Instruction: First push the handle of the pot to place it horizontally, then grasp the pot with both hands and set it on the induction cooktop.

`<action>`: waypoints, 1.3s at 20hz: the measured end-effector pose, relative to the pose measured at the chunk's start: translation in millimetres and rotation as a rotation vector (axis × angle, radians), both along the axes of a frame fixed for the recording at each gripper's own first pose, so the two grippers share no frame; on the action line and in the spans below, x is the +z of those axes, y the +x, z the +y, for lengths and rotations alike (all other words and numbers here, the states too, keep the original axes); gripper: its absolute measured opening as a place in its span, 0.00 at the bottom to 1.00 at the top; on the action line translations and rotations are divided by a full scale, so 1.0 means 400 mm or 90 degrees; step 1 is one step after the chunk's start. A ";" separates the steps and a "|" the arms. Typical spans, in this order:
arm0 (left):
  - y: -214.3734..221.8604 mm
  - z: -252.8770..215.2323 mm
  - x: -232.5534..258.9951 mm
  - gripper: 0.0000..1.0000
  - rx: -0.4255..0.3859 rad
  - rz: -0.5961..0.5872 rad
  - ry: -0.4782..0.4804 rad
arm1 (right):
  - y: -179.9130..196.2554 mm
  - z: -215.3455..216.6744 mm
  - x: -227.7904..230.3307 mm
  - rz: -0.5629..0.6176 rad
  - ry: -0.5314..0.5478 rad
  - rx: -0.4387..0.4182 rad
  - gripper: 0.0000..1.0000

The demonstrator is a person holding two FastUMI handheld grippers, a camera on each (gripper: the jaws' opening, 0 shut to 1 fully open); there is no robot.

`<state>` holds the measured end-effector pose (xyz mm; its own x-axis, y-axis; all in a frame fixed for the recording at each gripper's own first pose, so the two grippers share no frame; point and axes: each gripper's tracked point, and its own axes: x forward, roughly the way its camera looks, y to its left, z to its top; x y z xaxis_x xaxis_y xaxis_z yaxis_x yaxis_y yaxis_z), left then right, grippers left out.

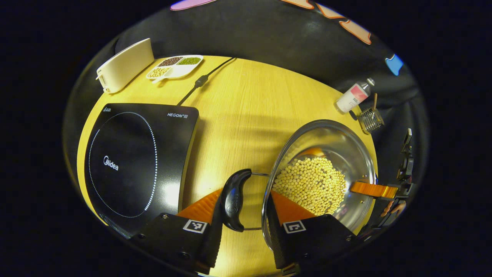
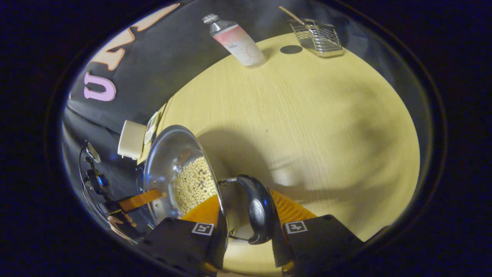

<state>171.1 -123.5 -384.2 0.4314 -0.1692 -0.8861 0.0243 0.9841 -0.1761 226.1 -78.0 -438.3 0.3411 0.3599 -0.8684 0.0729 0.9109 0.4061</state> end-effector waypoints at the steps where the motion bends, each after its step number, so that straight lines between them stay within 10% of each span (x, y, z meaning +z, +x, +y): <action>1: 0.003 0.005 0.004 0.57 -0.006 -0.011 0.002 | -0.001 0.000 0.002 -0.005 0.000 -0.002 0.46; 26: 0.020 -0.005 0.002 0.57 -0.061 -0.072 0.019 | -0.027 -0.027 0.043 -0.035 0.013 -0.032 0.52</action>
<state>179.2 -125.6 -383.6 0.5121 -0.1881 -0.8381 0.1364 0.9811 -0.1369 215.2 -88.9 -421.2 0.4069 0.3587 -0.8401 0.0954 0.8980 0.4296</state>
